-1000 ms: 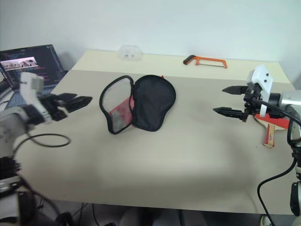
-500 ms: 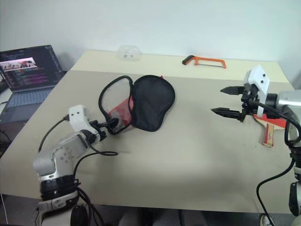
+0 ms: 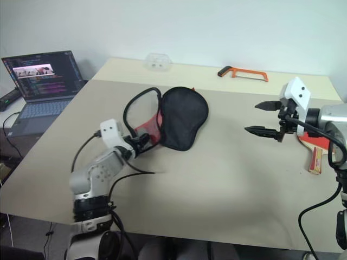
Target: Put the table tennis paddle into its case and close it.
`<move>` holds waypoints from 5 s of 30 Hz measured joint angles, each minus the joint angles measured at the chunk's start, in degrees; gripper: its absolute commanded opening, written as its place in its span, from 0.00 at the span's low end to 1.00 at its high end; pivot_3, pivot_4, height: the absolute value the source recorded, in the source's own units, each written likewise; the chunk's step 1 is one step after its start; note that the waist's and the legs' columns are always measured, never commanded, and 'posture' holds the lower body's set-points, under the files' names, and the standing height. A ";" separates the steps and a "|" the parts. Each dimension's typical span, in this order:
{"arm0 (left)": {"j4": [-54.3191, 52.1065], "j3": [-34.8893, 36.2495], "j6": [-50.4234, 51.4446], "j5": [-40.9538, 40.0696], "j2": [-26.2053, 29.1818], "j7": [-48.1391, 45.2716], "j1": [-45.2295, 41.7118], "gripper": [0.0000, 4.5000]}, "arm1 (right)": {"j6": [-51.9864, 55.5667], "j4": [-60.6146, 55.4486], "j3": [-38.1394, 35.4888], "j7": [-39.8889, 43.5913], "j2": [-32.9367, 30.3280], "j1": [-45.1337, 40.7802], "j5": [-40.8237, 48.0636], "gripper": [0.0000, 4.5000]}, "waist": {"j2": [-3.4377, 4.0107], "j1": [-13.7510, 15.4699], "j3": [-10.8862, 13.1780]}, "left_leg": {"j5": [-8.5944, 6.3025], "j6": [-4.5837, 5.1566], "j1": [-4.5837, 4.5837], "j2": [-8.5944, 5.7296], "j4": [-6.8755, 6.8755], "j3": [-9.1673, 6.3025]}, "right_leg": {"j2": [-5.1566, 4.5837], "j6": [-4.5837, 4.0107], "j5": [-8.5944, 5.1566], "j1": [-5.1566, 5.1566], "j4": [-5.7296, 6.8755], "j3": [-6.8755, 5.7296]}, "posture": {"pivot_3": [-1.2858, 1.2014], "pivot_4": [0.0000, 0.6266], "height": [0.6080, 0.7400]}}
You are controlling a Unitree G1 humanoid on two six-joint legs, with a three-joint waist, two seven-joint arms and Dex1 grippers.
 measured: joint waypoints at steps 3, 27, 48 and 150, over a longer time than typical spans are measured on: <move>-0.42 0.00 0.20 0.45 -0.31 1.05 0.36 0.22 | 0.00 0.00 0.00 -0.01 -0.16 0.00 -0.44 1.00 | 0.00 0.03 0.00 | 0.00 0.00 0.00 0.00 -0.01 -0.02 | 0.00 0.00 0.00 0.04 -0.07 -0.01 | 0.52 0.24 1.00; -7.27 -13.61 -6.18 7.75 5.47 -6.39 -6.62 0.00 | -0.68 1.10 0.41 -0.07 2.22 -1.51 -1.19 1.00 | 0.00 1.03 0.00 | 0.00 0.00 -0.37 -0.49 -0.02 -0.90 | -0.12 0.02 0.02 0.35 -0.59 -0.88 | 0.52 0.24 1.00; -0.41 -16.60 -12.39 18.15 6.71 -2.95 -3.33 0.00 | -1.50 2.04 -0.18 -1.37 1.68 -1.55 -1.58 1.00 | 0.01 0.86 0.00 | 0.00 0.01 -0.34 -0.55 -0.05 -1.00 | -0.13 0.02 0.02 0.40 -0.59 -0.92 | 0.52 0.24 1.00; -26.36 -19.50 1.28 -8.77 38.40 -55.74 1.81 0.85 | 35.17 -5.20 -10.26 -47.84 23.49 8.00 -7.52 1.00 | 0.08 0.93 0.01 | 0.03 -0.03 -0.46 -0.65 -0.19 -1.06 | -0.22 0.06 -0.01 0.19 -0.60 -0.94 | 0.52 0.24 1.00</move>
